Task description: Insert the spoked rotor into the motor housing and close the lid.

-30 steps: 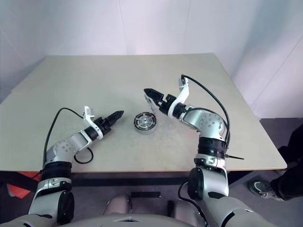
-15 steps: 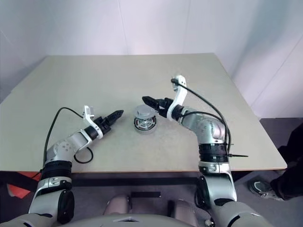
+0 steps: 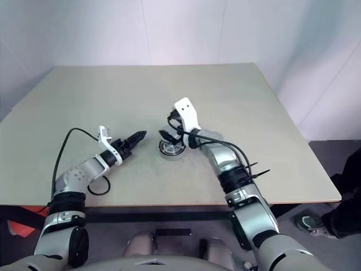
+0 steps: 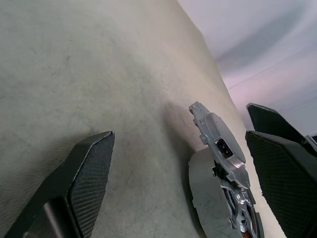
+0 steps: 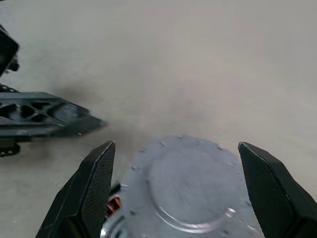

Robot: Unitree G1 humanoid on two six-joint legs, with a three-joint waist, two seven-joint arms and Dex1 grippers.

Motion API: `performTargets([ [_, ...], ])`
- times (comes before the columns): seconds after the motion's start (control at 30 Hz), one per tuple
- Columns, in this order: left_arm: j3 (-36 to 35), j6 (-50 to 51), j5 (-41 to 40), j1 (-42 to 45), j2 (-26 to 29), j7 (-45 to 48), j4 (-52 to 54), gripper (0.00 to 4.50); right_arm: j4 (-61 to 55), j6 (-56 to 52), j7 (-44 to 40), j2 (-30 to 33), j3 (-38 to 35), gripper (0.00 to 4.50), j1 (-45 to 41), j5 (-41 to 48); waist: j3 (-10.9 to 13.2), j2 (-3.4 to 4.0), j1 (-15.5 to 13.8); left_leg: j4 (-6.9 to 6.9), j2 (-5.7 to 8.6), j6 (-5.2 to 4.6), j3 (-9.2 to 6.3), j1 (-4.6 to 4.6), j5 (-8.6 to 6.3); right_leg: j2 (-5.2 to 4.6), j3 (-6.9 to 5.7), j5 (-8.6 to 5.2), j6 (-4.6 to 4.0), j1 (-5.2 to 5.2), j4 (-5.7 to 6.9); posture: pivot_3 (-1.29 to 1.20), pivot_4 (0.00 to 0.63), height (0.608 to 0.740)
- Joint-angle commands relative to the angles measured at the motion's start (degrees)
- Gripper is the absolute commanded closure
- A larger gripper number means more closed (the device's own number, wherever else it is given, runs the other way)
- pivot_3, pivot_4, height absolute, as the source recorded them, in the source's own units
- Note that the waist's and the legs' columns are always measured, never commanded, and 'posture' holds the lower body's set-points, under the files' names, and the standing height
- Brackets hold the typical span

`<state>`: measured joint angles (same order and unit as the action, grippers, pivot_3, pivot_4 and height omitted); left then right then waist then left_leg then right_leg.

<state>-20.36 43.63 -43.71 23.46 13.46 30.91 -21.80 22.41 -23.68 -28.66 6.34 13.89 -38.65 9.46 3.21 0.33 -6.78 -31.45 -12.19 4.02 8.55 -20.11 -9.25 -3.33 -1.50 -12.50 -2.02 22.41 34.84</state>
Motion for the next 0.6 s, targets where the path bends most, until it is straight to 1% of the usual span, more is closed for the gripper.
performTargets([
  [0.03,-1.16,-0.51,-0.14,-0.73,0.62,-0.39,2.1,0.0,2.56,1.99,-0.07,-0.69,-0.81,0.02,-2.17,-1.46,0.01,-0.02,0.08,-0.01,0.0,-0.01,0.0,0.0,-0.01,0.0,0.0,0.0,0.0,-0.01,0.0,0.0,0.0,0.74],
  [0.23,-1.44,-0.23,-0.34,-1.62,0.52,-0.67,3.18,0.0,9.37,4.22,0.69,-1.86,-1.68,0.02,-3.47,-3.39,0.02,-0.03,1.12,-0.04,-0.01,-0.03,0.0,0.01,-0.02,0.0,0.0,0.0,-0.01,-0.01,0.01,0.0,0.0,0.74],
  [0.6,-1.5,0.28,-0.47,-2.12,0.67,-1.01,3.96,0.0,9.82,4.45,-0.62,-2.3,-1.41,0.02,-3.03,-5.15,0.02,-0.04,1.29,-0.12,-0.02,-0.1,0.0,0.02,-0.06,0.01,0.0,0.01,-0.02,-0.05,0.02,0.0,0.0,0.74],
])
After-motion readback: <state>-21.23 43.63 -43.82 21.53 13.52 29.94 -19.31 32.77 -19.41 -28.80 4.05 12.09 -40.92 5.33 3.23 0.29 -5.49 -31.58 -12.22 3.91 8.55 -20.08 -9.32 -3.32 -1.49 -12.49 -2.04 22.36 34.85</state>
